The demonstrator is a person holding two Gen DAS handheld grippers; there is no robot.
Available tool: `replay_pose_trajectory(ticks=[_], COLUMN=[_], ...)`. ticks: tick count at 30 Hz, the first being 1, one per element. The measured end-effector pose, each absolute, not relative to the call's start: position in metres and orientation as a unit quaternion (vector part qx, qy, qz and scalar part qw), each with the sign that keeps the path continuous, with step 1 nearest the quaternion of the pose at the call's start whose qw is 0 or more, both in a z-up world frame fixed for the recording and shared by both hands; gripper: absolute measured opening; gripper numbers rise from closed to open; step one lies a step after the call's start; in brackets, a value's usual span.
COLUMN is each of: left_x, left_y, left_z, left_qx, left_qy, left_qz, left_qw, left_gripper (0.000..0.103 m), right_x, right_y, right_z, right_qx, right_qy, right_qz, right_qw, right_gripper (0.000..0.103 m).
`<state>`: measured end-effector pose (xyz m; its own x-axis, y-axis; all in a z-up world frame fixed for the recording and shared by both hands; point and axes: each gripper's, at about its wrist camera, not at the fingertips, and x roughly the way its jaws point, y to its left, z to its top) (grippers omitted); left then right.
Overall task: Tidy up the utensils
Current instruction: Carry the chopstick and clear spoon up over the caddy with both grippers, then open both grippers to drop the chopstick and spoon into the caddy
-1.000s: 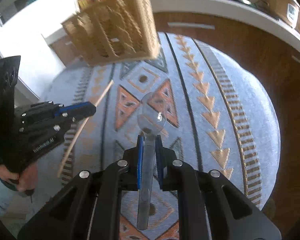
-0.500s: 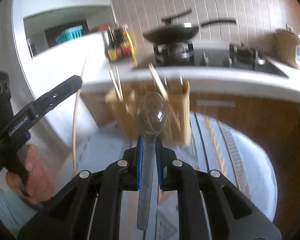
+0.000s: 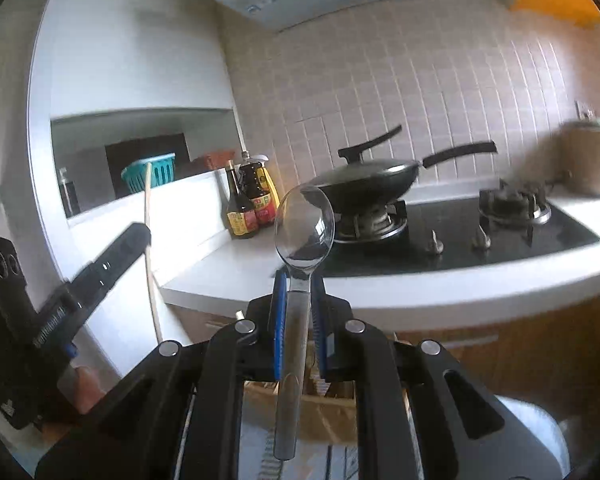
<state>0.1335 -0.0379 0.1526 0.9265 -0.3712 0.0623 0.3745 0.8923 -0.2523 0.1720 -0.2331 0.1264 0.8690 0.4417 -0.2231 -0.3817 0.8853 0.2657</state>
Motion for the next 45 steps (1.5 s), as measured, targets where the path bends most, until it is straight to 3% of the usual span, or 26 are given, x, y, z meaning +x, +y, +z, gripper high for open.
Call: replay_pose_trajectory(ticks=[9, 26, 30, 33, 41, 43, 45], left_x=[0.172, 0.22, 0.208, 0.197, 0.164, 0.152, 0.141], left_y=[-0.048, -0.03, -0.029, -0.025, -0.011, -0.008, -0.006], left_z=[0.126, 0.086, 0.09, 0.095, 0.107, 0.108, 0.109], left_qx=[-0.107, -0.114, -0.096, -0.089, -0.092, -0.091, -0.096], left_qy=[-0.037, -0.007, -0.009, -0.011, 0.005, 0.013, 0.024], left_qz=[-0.14, -0.101, -0.103, -0.109, -0.112, -0.114, -0.121], left_qw=[0.984, 0.988, 0.99, 0.99, 0.989, 0.989, 0.988], left_gripper=[0.004, 0.005, 0.02, 0.025, 0.038, 0.042, 0.046], right_x=[0.209, 0.235, 0.229, 0.219, 0.169, 0.152, 0.135], right_y=[-0.199, -0.189, -0.199, -0.207, -0.219, -0.219, -0.218], right_z=[0.1, 0.054, 0.051, 0.051, 0.064, 0.066, 0.068], right_qx=[0.054, 0.027, 0.04, 0.046, 0.041, 0.034, 0.025], right_qy=[0.081, 0.079, 0.106, 0.116, 0.121, 0.117, 0.11], right_qz=[0.16, 0.143, 0.156, 0.16, 0.162, 0.16, 0.155], right_qw=[0.982, 0.986, 0.981, 0.979, 0.978, 0.98, 0.981], right_gripper=[0.01, 0.011, 0.012, 0.026, 0.032, 0.049, 0.053])
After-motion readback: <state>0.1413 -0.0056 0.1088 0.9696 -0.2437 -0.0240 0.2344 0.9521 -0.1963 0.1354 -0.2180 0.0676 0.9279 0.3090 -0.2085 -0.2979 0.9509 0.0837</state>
